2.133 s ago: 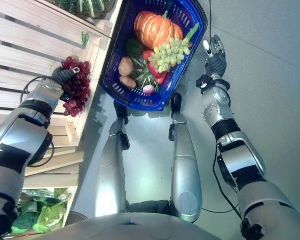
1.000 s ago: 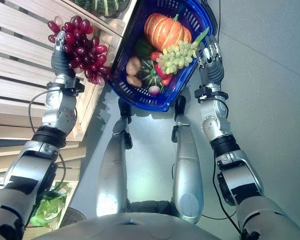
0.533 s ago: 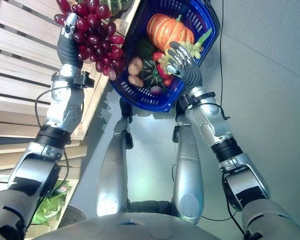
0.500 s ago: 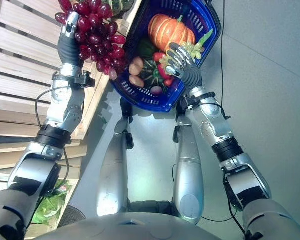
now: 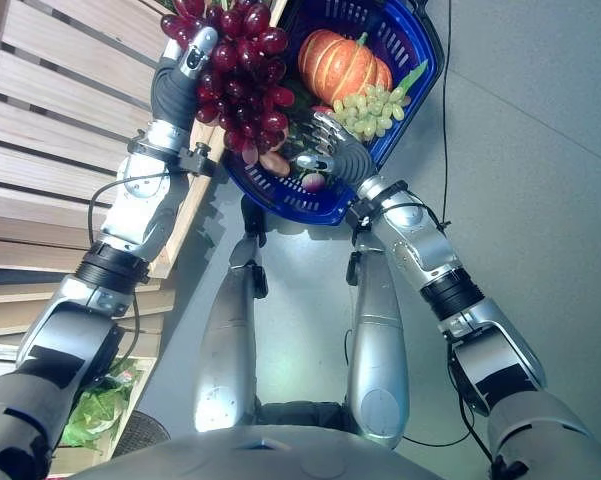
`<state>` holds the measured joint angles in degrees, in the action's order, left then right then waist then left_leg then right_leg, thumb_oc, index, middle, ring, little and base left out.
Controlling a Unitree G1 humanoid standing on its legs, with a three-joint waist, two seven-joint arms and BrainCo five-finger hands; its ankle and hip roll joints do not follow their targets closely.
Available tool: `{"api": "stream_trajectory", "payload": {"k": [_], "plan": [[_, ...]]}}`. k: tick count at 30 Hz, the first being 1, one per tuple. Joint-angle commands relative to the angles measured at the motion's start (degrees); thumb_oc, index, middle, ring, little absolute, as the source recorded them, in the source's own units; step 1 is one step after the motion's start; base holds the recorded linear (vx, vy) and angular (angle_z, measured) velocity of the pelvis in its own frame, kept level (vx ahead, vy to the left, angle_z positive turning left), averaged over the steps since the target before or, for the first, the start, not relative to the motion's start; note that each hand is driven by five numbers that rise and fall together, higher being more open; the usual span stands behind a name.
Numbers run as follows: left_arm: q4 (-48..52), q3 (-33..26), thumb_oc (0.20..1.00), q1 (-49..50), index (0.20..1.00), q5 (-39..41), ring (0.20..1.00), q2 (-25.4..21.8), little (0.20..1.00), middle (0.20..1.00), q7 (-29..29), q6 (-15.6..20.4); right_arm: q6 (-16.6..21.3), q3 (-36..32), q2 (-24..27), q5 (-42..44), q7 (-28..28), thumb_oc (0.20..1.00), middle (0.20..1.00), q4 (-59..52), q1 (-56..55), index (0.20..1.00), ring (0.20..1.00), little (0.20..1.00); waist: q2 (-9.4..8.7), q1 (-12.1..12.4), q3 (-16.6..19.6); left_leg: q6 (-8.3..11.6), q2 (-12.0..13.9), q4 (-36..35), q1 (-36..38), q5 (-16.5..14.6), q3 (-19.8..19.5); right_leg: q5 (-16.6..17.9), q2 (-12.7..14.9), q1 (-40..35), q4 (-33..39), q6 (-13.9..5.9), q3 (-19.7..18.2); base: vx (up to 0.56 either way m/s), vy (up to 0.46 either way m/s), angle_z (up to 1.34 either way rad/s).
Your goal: Pick up fruits and vegetables into the basket
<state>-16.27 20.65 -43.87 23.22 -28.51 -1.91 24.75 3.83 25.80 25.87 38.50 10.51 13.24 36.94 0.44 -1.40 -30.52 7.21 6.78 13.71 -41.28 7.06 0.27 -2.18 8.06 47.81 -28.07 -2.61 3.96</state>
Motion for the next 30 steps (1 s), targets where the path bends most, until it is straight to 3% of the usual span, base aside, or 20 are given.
{"api": "stream_trajectory", "payload": {"k": [1, 12, 24, 25, 26, 27, 30], "plan": [[7.69, 0.84, 0.2, -3.09, 0.2, -3.62, 0.2, -1.46, 0.2, 0.2, 1.04, 1.81, 0.9, 1.21, -1.74, 3.15, 1.41, 1.0, 1.0, -6.47, 0.89, 1.0, 1.0, 1.0, -0.02, -0.56, 0.73, -4.49, -4.22, 4.82, -2.33, -3.95, 1.7, 0.26, -3.23, -4.51, 4.54, 1.49, 1.94, 0.0, 0.0, 0.0], [10.39, 3.93, 0.2, -3.6, 0.2, -3.67, 0.2, -0.76, 0.2, 0.2, 2.89, 1.83, 0.9, 2.81, -3.61, 8.13, 1.63, 1.0, 1.0, -8.14, 1.73, 1.0, 1.0, 1.0, -0.02, -0.47, 0.73, -4.58, -4.29, 4.59, -2.35, -3.81, 1.72, 0.78, -3.29, -4.59, 5.1, 1.33, 1.87, 0.0, 0.0, 0.0], [11.57, 5.76, 0.2, -4.06, 0.2, -7.4, 0.2, -0.43, 0.2, 0.2, 0.26, 2.26, -0.17, 3.94, -4.98, 11.92, 3.08, 1.0, 1.0, -9.07, 1.92, 1.0, 1.0, 1.0, -0.22, -0.33, 0.73, -4.63, -4.46, 4.55, -2.49, -3.68, 1.48, 1.09, -3.36, -4.65, 5.55, 1.34, 2.06, 0.0, 0.0, 0.0], [11.64, 5.77, 0.2, -3.96, 0.2, -7.73, 0.2, -0.31, 0.2, 0.2, 0.06, 2.37, -0.17, 3.98, -5.05, 11.86, 3.22, 0.928, 0.928, -9.01, 1.82, 0.928, 0.928, 0.928, -0.25, -0.33, 0.73, -4.63, -4.47, 4.56, -2.49, -3.7, 1.45, 1.08, -3.39, -4.67, 5.56, 1.34, 2.06, 0.0, 0.0, 0.0], [11.45, 5.83, 0.2, -3.95, 0.2, -7.84, 0.2, -0.22, 0.2, 0.2, -0.02, 2.59, 0.19, 4.04, -5.13, 11.61, 3.02, 0.523, 0.523, -8.9, 1.8, 0.523, 0.523, 0.523, -0.29, -0.32, 0.73, -4.63, -4.5, 4.55, -2.5, -3.69, 1.41, 1.08, -3.43, -4.67, 5.56, 1.34, 2.07, 0.0, 0.0, 0.0], [11.4, 5.89, 0.2, -3.98, 0.2, -7.71, 0.2, -0.27, 0.2, 0.2, -0.18, 2.8, 0.43, 3.92, -5.03, 12.17, 3.25, 0.2, 0.2, -8.71, 2.19, 0.2, 0.2, 0.2, -0.29, -0.32, 0.73, -4.54, -4.37, 4.35, -2.45, -3.59, 1.49, 1.21, -3.38, -4.75, 5.85, 1.31, 2.05, 0.0, 0.0, 0.0], [11.7, 6.2, 0.2, -3.45, 0.2, -8.61, 0.2, 0.0, 0.2, 0.2, -1.59, 3.78, 0.84, 4.41, -5.35, 12.78, 3.63, 0.2, 0.2, -9.76, 1.75, 0.2, 0.2, 0.2, -0.39, -0.28, 0.73, -4.59, -4.54, 4.21, -2.47, -3.53, 1.29, 1.27, -3.5, -4.69, 5.86, 1.23, 2.13, 0.0, 0.0, 0.0]]}}
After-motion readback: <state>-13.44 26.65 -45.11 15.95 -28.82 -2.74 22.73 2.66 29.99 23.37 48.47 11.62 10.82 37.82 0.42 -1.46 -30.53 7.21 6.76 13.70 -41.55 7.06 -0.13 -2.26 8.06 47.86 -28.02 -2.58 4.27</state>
